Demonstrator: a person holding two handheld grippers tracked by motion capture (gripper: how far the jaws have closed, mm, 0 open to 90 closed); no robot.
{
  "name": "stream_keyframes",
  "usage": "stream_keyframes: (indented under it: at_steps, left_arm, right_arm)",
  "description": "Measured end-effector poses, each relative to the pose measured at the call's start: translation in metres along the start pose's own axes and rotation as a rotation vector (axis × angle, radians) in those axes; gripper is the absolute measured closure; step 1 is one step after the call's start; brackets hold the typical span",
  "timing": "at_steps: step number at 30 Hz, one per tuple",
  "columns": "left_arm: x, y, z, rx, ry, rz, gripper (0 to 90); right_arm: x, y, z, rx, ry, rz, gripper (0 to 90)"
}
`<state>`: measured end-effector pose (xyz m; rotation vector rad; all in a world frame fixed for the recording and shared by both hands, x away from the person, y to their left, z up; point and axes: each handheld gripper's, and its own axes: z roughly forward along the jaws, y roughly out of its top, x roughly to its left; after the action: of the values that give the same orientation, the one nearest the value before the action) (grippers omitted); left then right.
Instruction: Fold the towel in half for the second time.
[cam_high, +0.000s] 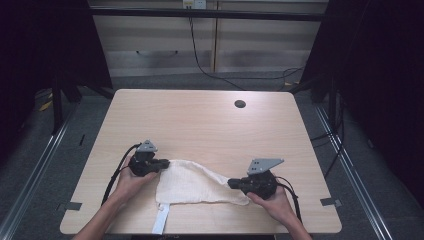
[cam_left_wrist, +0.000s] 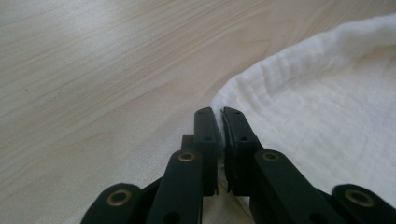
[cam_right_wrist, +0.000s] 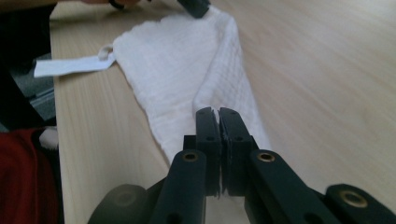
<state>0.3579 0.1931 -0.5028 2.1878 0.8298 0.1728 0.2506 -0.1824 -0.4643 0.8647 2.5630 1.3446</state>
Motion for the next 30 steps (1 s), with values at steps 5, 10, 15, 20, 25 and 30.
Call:
stream_keyframes:
  at_steps: [5, 10, 15, 20, 25, 30]
  left_arm:
    - [0.0, 0.0, 0.0, -0.006, -0.001, -0.007, 85.0]
    - [0.002, 0.0, 0.001, -0.004, -0.005, -0.005, 85.0]
    - [0.003, 0.002, 0.002, -0.009, -0.007, -0.019, 85.0]
    - [-0.001, 0.008, -0.001, -0.042, -0.002, -0.01, 84.9]
    - [-0.007, 0.026, -0.017, -0.152, -0.015, 0.003, 84.9]
    - [-0.015, 0.039, -0.026, -0.217, -0.022, 0.035, 84.9]
  right_arm:
    - [0.003, -0.01, 0.005, 0.052, 0.011, -0.002, 87.5]
    - [0.004, -0.022, 0.009, 0.098, 0.038, 0.011, 87.2]
    - [0.005, -0.025, 0.018, 0.163, 0.079, 0.026, 87.1]
    - [0.001, -0.024, 0.023, 0.17, 0.079, 0.033, 87.6]
    - [-0.008, -0.021, 0.026, 0.161, 0.054, 0.073, 87.9]
    - [-0.019, -0.018, 0.028, 0.156, -0.005, 0.105, 88.1]
